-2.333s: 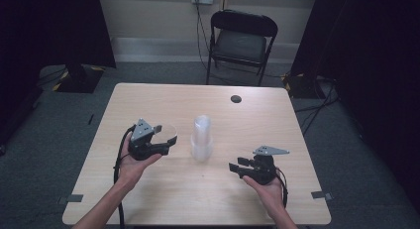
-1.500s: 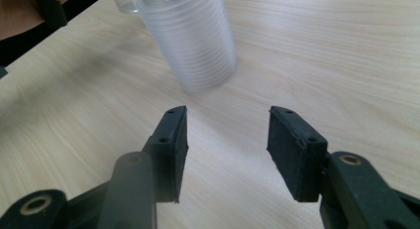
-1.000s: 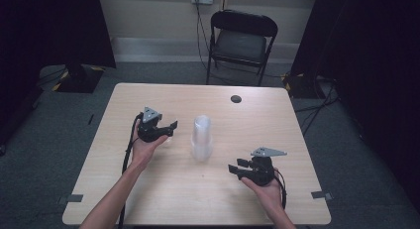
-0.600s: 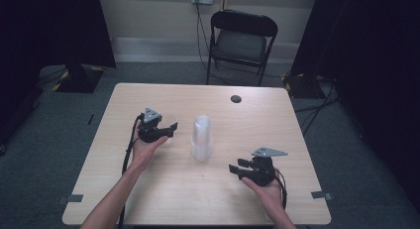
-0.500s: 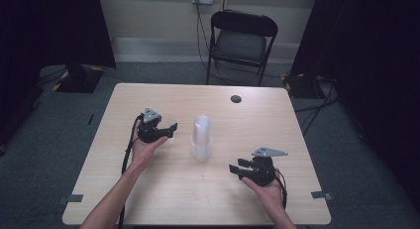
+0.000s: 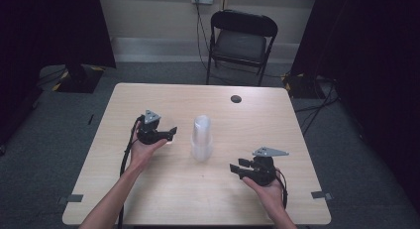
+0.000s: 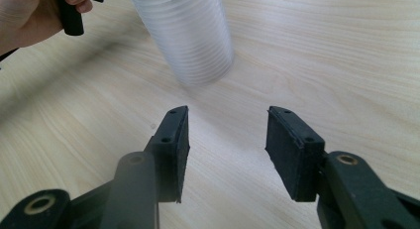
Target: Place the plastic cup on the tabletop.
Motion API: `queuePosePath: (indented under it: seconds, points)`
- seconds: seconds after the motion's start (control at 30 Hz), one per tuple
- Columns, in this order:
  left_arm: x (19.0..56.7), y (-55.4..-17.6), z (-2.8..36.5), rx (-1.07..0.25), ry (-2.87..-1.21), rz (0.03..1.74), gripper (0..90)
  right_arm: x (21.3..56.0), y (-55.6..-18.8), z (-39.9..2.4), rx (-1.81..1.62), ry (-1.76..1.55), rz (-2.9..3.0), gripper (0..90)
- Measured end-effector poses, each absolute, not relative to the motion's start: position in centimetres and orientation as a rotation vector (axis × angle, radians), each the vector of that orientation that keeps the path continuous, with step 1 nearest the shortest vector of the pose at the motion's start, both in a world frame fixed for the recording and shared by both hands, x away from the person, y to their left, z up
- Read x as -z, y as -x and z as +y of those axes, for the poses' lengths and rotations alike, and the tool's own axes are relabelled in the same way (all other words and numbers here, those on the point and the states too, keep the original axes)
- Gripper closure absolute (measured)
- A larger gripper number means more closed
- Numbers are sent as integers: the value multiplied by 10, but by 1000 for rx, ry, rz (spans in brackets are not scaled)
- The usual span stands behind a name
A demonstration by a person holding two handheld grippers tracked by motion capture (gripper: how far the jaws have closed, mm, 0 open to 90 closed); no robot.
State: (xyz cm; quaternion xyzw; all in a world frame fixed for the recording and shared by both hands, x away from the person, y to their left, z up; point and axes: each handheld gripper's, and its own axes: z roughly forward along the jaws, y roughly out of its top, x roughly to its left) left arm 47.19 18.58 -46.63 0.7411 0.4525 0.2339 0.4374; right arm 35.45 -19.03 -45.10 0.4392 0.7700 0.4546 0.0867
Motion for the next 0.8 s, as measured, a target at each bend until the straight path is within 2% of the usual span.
queuePosePath:
  seconds: [0.3,0.7,0.8]
  points:
    - [471,-472,189,-567,-1868,1143,157,450,-354,-192,-1357,-1306,2290,515]
    - [468,-459,197,-455,-1864,1184,158,450,-355,-195,-1353,-1317,2277,512]
    - [462,-454,200,-488,-1888,1179,158,450,-354,-195,-1350,-1320,2277,511]
